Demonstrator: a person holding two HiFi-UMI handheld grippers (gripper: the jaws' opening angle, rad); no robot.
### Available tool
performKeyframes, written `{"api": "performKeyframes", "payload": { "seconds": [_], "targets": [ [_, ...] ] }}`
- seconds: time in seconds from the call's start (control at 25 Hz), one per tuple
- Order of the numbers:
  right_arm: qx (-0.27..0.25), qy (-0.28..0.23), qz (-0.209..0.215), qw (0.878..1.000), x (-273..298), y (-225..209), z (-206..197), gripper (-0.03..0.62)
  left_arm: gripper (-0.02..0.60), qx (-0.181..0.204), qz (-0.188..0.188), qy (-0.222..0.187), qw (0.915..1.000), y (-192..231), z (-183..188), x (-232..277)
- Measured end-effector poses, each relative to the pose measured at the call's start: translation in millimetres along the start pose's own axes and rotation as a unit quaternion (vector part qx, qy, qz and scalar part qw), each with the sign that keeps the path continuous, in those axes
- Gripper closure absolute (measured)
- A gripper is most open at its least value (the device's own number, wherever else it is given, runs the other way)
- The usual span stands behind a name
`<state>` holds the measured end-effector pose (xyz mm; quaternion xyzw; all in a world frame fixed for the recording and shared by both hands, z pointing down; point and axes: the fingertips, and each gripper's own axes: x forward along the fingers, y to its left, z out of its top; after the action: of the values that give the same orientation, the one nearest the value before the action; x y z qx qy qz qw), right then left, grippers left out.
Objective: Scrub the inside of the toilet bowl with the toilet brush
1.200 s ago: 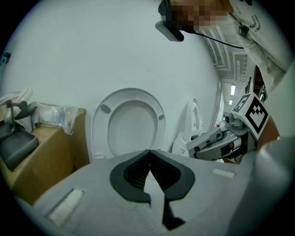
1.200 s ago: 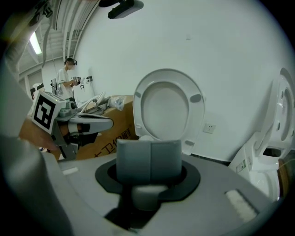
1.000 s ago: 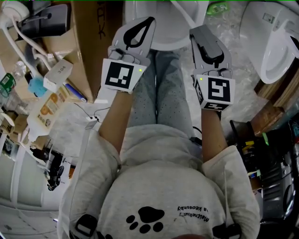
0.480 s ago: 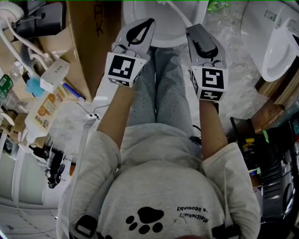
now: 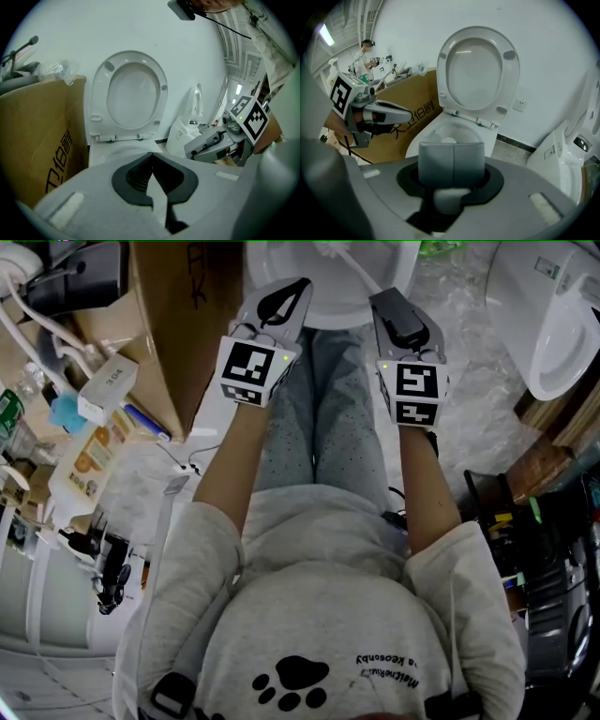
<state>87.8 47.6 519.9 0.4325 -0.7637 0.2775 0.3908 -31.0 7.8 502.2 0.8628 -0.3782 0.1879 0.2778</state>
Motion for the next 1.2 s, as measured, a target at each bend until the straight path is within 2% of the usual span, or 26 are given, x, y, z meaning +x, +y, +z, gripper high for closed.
{"api": "performKeyframes", "payload": {
  "seconds": [0.8,1.2],
  "targets": [
    [-0.022,0.056,0.000,0.998,24.8,13.2,-40.9,0.439,0.583,-0.007,-0.010,0.054,0.9985,5.0,-49.8,-1.7],
    [-0.026,0.074,-0.012,0.997,31.1,12.8,-57.3,0.439,0.583,-0.002,-0.020,0.055,0.9983,5.5,-49.4,1.2]
  ]
}}
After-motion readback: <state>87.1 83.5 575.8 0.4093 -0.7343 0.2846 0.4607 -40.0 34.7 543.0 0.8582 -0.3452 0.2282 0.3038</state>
